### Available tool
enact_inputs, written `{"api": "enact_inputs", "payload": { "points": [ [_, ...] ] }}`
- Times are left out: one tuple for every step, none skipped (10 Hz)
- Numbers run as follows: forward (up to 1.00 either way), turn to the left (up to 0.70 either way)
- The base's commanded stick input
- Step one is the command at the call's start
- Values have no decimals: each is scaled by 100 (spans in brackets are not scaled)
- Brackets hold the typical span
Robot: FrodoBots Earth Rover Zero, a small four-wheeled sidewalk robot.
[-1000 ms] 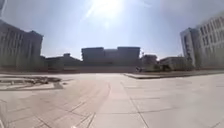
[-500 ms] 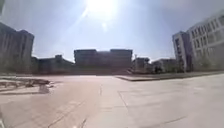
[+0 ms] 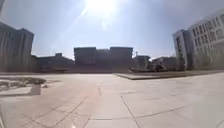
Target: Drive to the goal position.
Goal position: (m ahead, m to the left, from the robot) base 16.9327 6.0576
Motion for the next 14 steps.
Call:
{"api": "enact_inputs", "payload": {
  "points": [
    [100, 5],
    [100, 5],
    [100, 5],
    [100, 5],
    [100, 5],
    [100, 5],
    [100, 5],
    [100, 5],
    [100, 5],
    [100, 5],
    [100, 5],
    [100, 5],
    [100, 5],
    [100, 5]
  ]
}}
